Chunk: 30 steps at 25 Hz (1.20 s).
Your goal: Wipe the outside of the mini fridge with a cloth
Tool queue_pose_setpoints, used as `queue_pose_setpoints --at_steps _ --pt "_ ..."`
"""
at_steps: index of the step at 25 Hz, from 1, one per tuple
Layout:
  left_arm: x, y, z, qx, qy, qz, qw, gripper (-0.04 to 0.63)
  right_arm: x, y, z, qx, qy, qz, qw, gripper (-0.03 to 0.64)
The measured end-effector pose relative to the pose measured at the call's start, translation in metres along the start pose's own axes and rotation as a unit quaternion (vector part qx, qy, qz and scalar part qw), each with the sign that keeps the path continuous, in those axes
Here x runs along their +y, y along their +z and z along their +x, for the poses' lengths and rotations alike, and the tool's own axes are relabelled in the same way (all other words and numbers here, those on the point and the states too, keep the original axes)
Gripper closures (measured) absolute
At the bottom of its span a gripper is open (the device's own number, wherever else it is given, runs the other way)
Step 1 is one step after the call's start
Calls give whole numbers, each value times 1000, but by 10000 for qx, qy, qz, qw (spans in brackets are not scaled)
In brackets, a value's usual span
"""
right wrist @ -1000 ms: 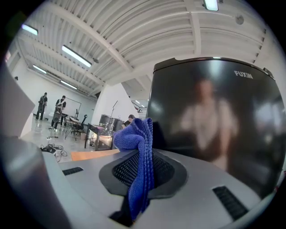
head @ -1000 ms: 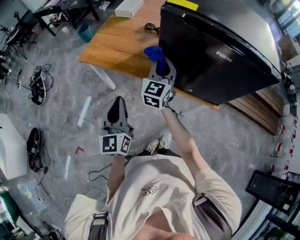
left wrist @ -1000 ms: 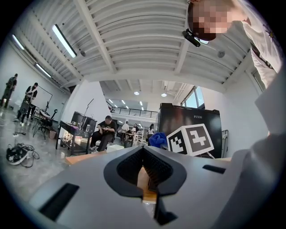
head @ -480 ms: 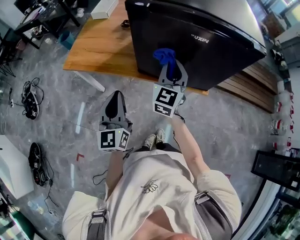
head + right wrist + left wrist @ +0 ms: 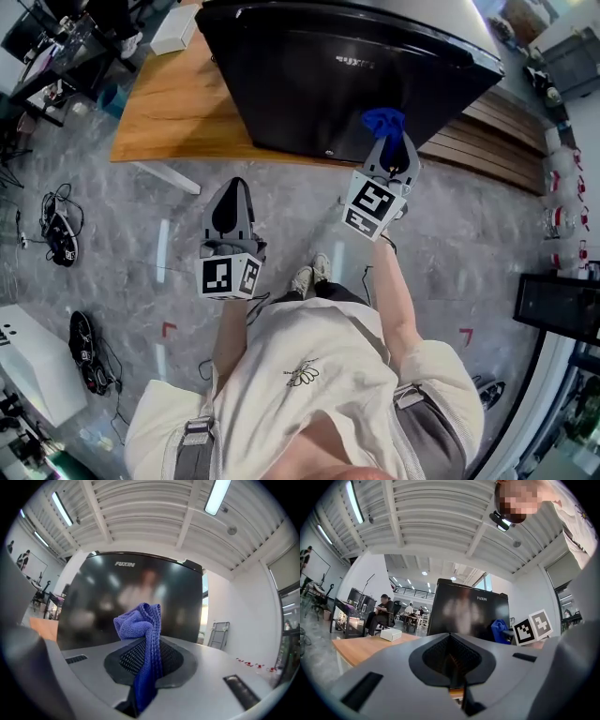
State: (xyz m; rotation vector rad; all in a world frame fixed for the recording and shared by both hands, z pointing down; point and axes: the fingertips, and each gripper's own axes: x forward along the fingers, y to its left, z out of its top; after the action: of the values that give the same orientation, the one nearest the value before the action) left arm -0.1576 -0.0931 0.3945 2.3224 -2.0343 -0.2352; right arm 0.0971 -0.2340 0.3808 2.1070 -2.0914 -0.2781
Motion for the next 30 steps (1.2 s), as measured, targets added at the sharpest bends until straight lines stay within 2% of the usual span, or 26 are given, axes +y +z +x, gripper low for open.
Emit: queue_pose_setpoints --at_steps 3,14,30 --pt "-10 -3 6 53 -137 13 9999 591 -35 -8 2 79 -430 -22 9990 555" --pt "-27 -8 20 125 -319 59 9994 591 -98 -28 10 276 -1121 49 9933 555" --pt "-25 -12 22 188 -232 81 9995 591 -124 -39 16 385 -1396 12 9895 555"
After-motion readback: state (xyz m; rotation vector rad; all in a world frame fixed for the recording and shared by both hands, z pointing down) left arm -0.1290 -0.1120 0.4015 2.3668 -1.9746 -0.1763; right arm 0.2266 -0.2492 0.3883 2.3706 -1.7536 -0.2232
